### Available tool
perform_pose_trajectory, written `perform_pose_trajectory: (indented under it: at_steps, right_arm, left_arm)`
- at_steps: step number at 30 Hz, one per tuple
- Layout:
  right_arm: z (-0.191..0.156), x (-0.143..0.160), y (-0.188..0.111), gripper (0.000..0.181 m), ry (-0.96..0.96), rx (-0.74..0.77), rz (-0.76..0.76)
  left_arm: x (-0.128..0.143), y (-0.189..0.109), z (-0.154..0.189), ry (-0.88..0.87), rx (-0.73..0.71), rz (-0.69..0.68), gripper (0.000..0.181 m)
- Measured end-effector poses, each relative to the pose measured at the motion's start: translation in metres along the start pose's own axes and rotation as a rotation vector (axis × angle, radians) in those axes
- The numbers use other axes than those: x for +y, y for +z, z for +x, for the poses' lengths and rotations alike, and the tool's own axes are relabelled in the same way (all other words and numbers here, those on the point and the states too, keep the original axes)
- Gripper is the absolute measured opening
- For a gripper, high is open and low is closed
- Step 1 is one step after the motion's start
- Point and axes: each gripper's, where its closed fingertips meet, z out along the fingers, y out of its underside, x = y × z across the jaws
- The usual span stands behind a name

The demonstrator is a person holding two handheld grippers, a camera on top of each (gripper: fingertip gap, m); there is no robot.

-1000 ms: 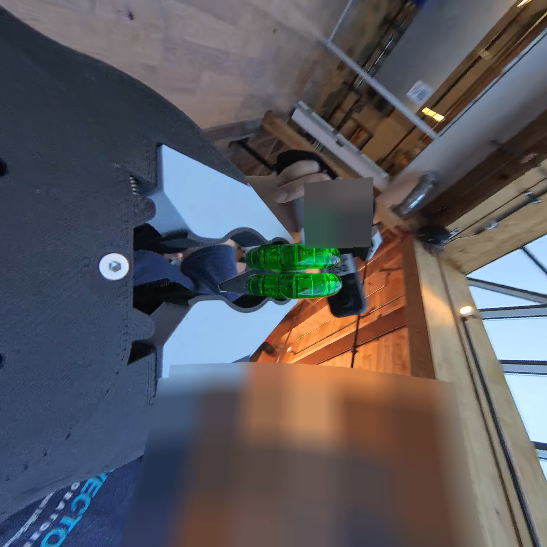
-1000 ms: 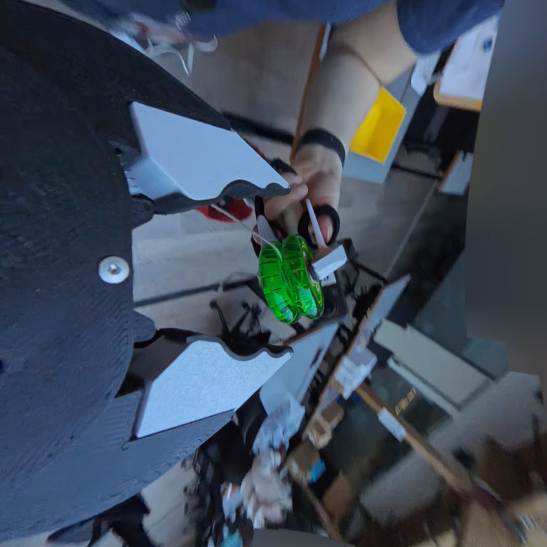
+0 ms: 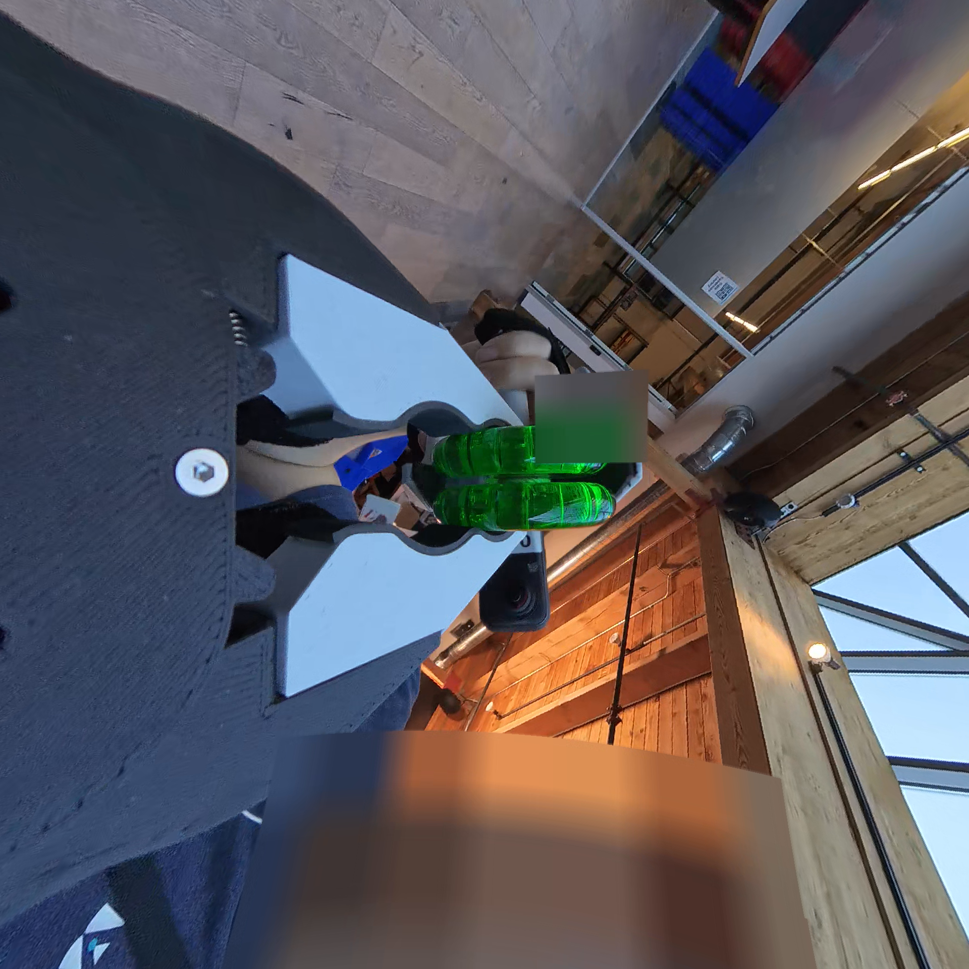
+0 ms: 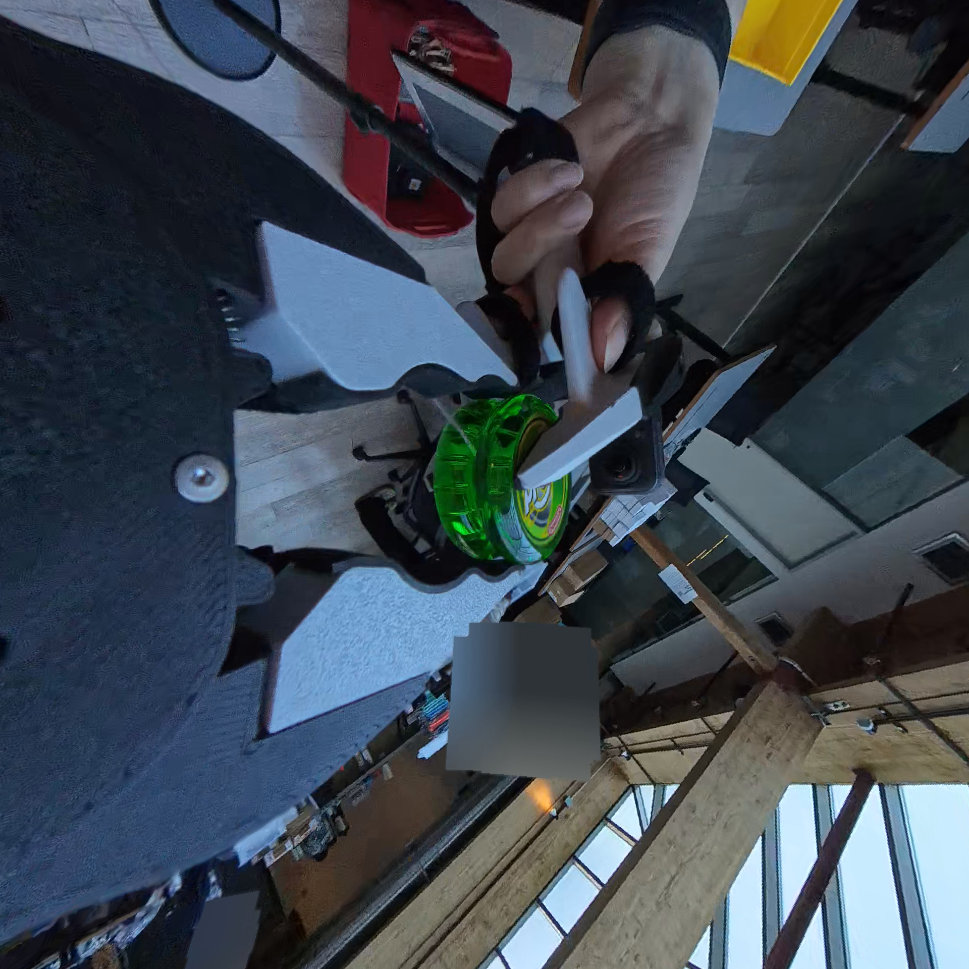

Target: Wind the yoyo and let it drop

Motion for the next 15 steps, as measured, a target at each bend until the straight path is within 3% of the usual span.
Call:
perform_pose_trajectory:
  at_steps: [1,3,6,8,11,13,15]
  right_arm:
    - [0.0,0.001,-0.001,0.06,0.009,-0.007,-0.01]
    - [-0.005,-0.002,-0.005,0.06,0.053,-0.062,0.003]
    - [-0.031,-0.018,-0.02,0.059,0.223,-0.36,0.1]
    - [-0.039,-0.032,-0.033,0.058,0.331,-0.533,0.203]
    - [-0.052,-0.032,-0.043,0.058,0.419,-0.723,0.216]
    - [-0.041,-0.033,-0.035,0.057,0.375,-0.621,0.232]
    - [-0.016,-0.04,-0.027,0.063,0.34,-0.398,0.303]
  left_arm:
    - [0.001,0.0,-0.001,0.016,-0.019,0.0,0.028]
    - [0.006,0.002,0.001,0.048,-0.034,-0.025,0.028]
    - [0.016,0.006,0.017,0.085,0.034,-0.099,0.04]
    - [0.031,0.008,0.025,0.068,0.081,-0.204,0.035]
    - [0.048,0.011,0.026,-0.05,0.107,-0.292,0.03]
    - [0.036,0.007,0.025,-0.094,0.118,-0.207,0.029]
    - [0.015,-0.001,0.021,-0.093,0.087,-0.088,0.029]
